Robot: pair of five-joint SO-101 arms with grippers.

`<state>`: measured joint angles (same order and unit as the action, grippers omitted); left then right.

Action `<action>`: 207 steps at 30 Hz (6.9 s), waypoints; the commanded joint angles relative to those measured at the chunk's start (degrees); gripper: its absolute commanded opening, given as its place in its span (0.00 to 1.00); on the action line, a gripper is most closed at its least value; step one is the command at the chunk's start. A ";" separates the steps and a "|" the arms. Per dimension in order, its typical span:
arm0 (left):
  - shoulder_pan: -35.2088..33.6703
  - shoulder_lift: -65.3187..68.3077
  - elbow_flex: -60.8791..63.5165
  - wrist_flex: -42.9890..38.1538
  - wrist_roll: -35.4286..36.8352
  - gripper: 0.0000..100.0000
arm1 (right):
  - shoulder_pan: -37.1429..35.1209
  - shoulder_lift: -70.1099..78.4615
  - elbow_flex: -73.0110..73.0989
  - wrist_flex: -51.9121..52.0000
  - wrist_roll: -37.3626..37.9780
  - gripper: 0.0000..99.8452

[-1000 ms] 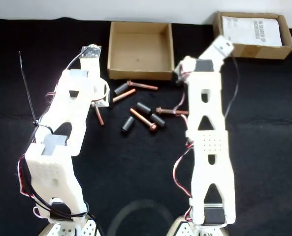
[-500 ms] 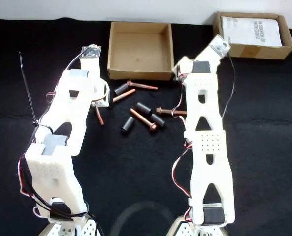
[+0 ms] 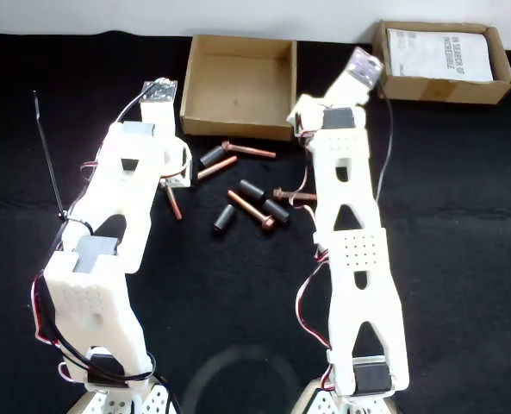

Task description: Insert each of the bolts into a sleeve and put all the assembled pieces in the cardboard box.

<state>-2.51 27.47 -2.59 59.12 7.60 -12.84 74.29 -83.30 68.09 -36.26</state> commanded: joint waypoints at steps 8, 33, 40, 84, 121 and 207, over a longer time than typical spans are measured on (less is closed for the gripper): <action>-0.92 0.22 -1.27 0.09 -0.62 0.21 | 0.13 0.04 4.09 -2.86 1.32 0.18; -1.10 0.22 -1.27 -1.85 -0.35 0.21 | 2.95 -3.56 -19.30 27.65 21.89 0.01; 2.51 0.22 -1.01 -1.49 -0.35 0.21 | 4.18 -17.01 -17.19 32.92 23.91 0.01; -0.92 -7.52 -15.96 28.75 0.26 0.14 | 2.51 -98.95 66.68 29.76 29.54 0.01; -4.44 10.51 -16.04 9.85 7.03 0.19 | 6.29 -129.80 107.74 23.43 29.80 0.01; 12.26 -118.90 75.21 -35.96 13.27 0.01 | -31.34 -178.33 186.95 -66.95 34.73 0.01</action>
<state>7.69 -89.19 73.36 25.19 15.25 -45.01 -103.65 95.78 2.86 -1.89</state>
